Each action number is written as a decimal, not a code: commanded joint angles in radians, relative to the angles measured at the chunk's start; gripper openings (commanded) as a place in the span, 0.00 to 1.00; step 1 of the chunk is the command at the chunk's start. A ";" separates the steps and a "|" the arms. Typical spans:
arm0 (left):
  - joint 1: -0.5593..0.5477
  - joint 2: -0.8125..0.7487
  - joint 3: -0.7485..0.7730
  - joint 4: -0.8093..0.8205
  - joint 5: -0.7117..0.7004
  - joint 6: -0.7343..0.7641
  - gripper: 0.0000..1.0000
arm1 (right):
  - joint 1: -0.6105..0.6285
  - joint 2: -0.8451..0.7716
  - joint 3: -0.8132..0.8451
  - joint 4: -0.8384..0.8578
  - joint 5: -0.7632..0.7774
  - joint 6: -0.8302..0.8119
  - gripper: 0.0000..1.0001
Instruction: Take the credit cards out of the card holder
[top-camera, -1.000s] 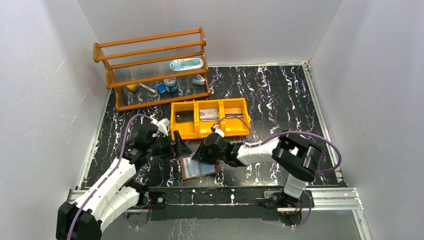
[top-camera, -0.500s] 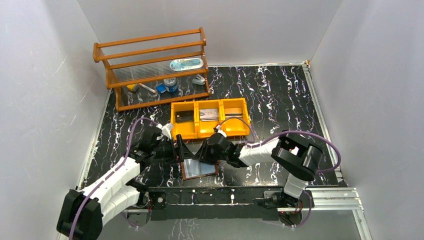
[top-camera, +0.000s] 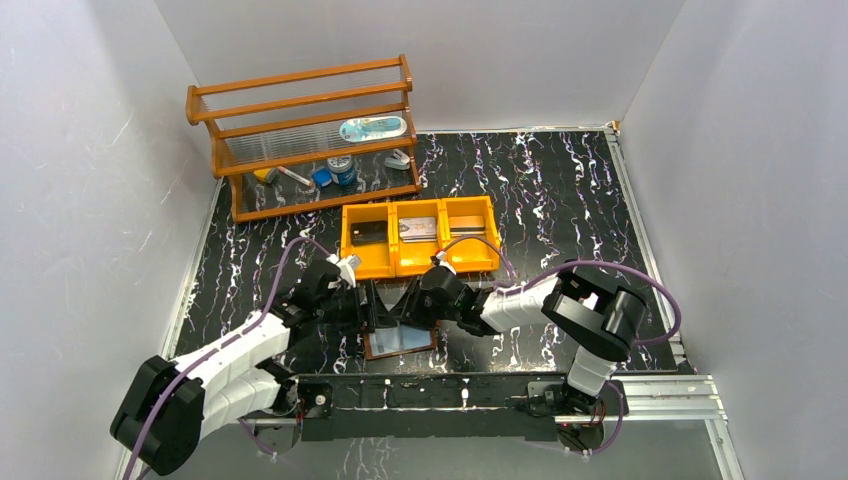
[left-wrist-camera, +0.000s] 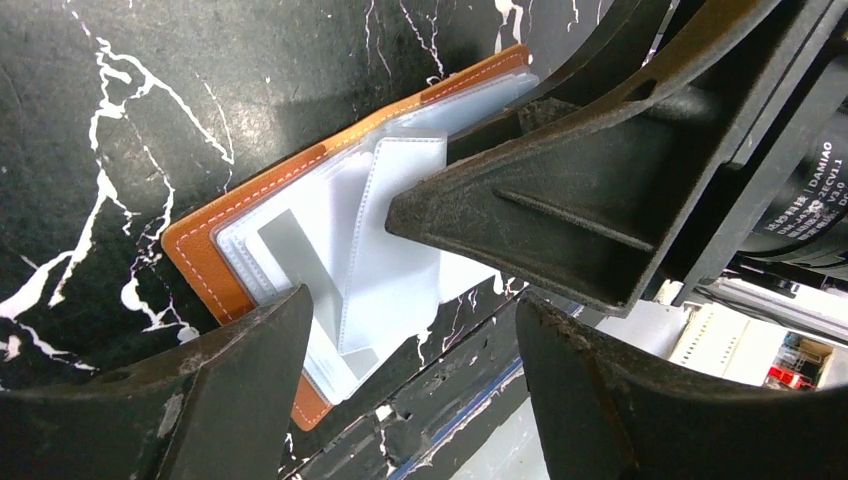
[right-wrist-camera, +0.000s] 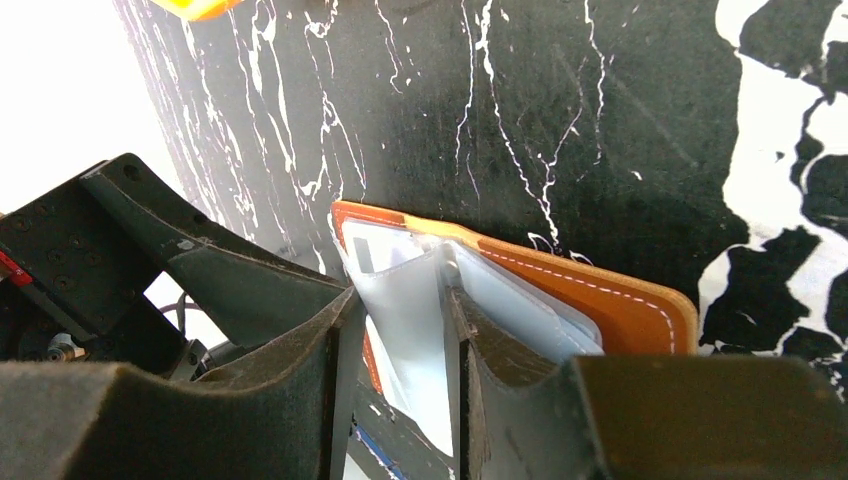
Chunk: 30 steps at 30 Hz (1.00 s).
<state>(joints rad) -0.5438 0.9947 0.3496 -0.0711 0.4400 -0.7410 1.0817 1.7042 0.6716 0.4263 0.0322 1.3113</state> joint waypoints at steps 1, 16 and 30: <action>-0.019 0.025 -0.015 0.039 -0.043 0.014 0.74 | -0.008 0.026 -0.055 -0.081 -0.008 -0.005 0.44; -0.041 0.057 -0.026 0.067 -0.059 0.026 0.72 | -0.023 0.015 -0.089 -0.044 -0.025 0.016 0.45; -0.041 0.074 -0.035 0.133 -0.011 0.019 0.67 | -0.034 0.020 -0.112 -0.012 -0.045 0.032 0.54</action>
<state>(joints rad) -0.5800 1.0660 0.3351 0.0746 0.4370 -0.7307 1.0485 1.7004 0.6033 0.5465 -0.0238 1.3777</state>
